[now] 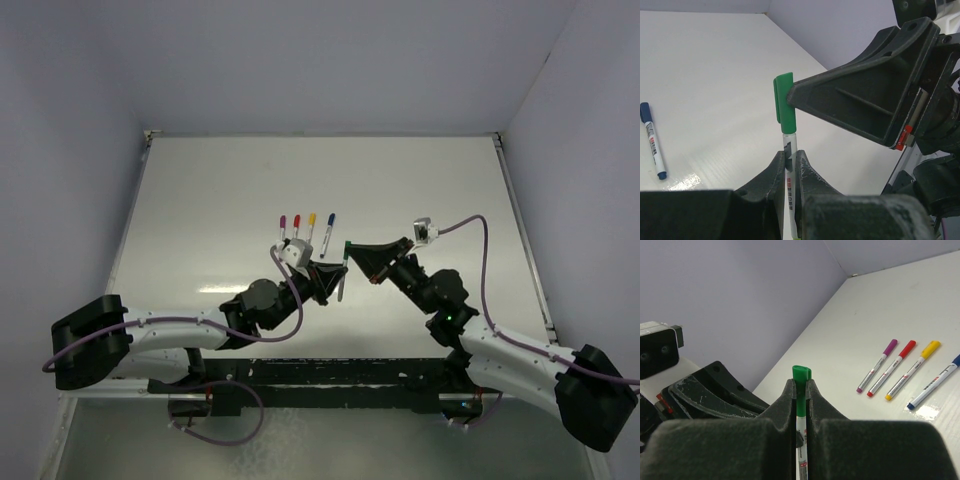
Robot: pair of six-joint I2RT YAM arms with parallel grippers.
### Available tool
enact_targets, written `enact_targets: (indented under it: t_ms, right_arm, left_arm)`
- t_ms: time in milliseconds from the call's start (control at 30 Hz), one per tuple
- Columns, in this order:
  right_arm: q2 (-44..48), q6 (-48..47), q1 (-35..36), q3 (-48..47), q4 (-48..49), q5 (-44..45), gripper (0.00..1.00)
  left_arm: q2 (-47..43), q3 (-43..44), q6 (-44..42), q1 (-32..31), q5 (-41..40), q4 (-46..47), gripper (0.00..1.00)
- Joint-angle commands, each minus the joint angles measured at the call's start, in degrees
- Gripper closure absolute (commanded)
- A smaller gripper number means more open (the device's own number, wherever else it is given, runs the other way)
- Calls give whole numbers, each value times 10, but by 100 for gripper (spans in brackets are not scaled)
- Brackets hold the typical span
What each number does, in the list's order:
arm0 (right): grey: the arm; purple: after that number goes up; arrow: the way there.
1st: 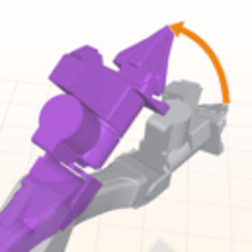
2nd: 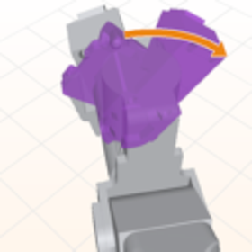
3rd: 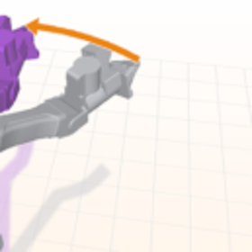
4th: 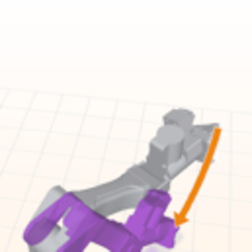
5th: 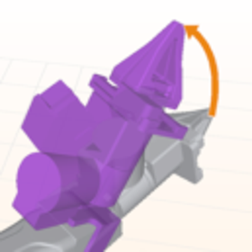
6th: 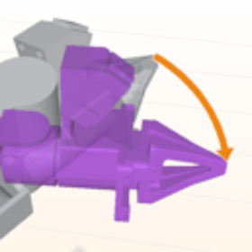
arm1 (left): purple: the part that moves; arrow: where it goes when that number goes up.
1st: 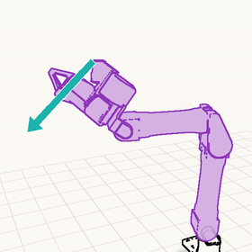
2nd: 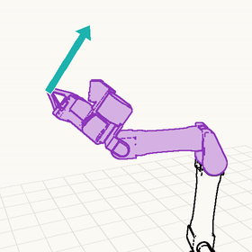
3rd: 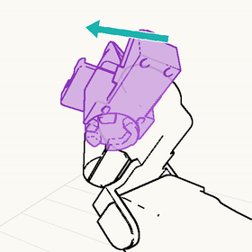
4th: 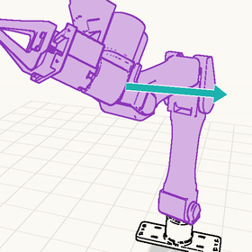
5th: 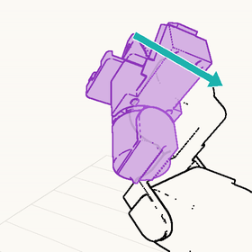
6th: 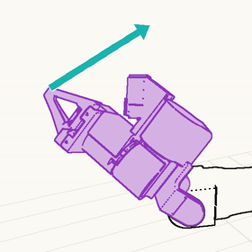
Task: Insert the pens into the pen caps
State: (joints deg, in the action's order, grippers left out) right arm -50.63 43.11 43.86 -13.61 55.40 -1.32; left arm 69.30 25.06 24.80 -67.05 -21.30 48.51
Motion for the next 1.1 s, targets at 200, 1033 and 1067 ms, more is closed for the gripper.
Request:
enact_targets:
  t_ms: [200, 1033, 1067]
  right_arm:
    - [5, -10, 14, -16, -87, -57, 100]
    - [-27, -39, 61, -28, -229, 8, 100]
    - [-30, -40, 61, -30, -230, 10, 100]
  left_arm:
    - [-7, 32, 10, 41, 12, 87, 100]
    - [3, 88, -24, 82, 40, 101, 100]
    - [3, 86, -23, 83, 39, 100, 100]
